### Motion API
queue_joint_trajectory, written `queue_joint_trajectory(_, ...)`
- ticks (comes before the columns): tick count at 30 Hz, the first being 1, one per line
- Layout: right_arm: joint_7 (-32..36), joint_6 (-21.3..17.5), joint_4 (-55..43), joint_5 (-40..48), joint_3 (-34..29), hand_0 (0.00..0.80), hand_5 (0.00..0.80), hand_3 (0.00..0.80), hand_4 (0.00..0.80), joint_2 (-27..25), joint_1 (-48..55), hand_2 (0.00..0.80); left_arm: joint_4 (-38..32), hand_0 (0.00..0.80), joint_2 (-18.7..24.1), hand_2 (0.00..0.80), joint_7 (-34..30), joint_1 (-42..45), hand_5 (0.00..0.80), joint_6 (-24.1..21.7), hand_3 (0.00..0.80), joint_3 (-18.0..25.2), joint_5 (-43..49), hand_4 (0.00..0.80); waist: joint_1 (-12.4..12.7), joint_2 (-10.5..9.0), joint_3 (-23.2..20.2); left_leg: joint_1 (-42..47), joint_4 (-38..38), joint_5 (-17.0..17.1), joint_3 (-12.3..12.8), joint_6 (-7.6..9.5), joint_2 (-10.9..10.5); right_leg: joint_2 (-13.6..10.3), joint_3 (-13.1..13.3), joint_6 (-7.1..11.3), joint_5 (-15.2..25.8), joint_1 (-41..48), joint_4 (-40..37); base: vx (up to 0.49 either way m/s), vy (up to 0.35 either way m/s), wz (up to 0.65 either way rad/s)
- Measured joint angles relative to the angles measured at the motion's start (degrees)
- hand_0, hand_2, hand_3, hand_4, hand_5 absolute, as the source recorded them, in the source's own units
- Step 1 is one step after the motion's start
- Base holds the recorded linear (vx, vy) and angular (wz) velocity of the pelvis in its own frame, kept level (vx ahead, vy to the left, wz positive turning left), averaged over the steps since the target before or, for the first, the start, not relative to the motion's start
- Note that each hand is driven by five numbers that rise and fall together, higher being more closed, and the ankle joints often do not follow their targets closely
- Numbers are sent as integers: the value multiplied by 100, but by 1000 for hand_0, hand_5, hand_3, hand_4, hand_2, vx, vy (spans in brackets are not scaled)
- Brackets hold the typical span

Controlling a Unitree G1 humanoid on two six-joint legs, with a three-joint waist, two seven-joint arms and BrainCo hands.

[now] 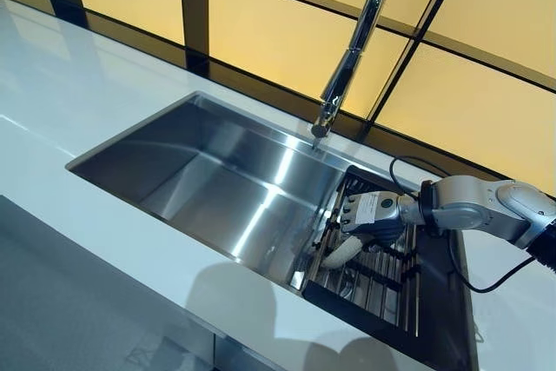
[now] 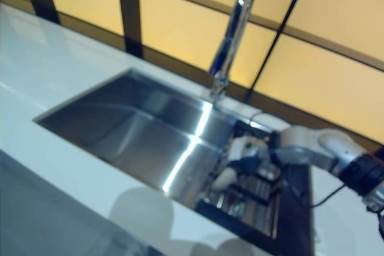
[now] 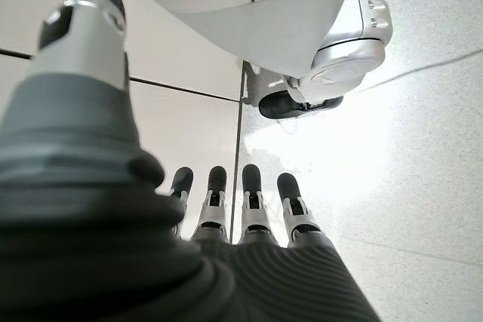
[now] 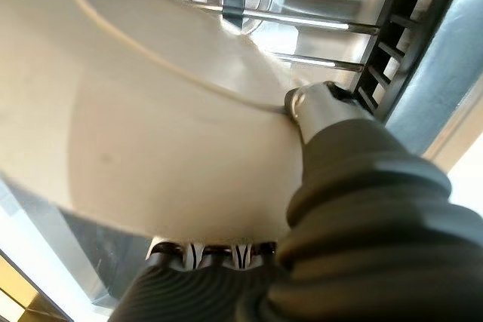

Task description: Take plates into dishwasher

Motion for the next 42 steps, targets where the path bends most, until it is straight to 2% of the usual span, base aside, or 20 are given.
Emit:
queue_joint_trajectory(13, -2, 3, -5, -52, -72, 800, 800, 800, 800, 0, 0, 800, 0, 0, -8, 0, 0, -15, 0, -16, 0, 0, 6, 0, -13, 7, 5, 3, 0, 0, 1, 0, 0, 0, 1, -1, 0, 2, 3, 0, 0, 0)
queue_joint_trajectory(27, -48, 40, -56, -343, -871, 800, 800, 800, 800, -151, 335, 800, -1, 0, -22, 0, 0, 2, 0, -18, 0, 10, 10, 0, -88, 12, 0, 107, -38, 0, 88, 3, -4, -12, 89, -21, 15, 39, 20, -6, 28, -3)
queue_joint_trajectory(35, -91, -286, -339, -922, -1059, 800, 800, 800, 800, -849, 368, 800, -18, 0, -135, 0, 0, 15, 0, -22, 0, 12, 12, 0, -270, 110, -152, 205, -49, -12, 257, 22, -4, -19, 230, -27, 21, 70, 23, 0, 61, -7)
queue_joint_trajectory(38, -317, -376, -347, -1089, -1044, 800, 800, 800, 800, -1058, 364, 800, -6, 0, -198, 0, -2, 54, 0, -22, 0, 15, 12, 0, -432, 123, -281, 224, -51, -16, 305, 26, -5, -23, 300, -24, 24, 61, 24, 4, 77, -6)
queue_joint_trajectory(42, -601, -424, -366, -1259, -921, 800, 800, 800, 800, -1319, 235, 800, 15, 0, -249, 0, -1, 70, 0, -27, 0, 15, 11, 0, -522, 134, -396, 298, -54, -32, 451, 32, 6, -18, 437, -6, 39, 60, 24, 4, 74, -16)
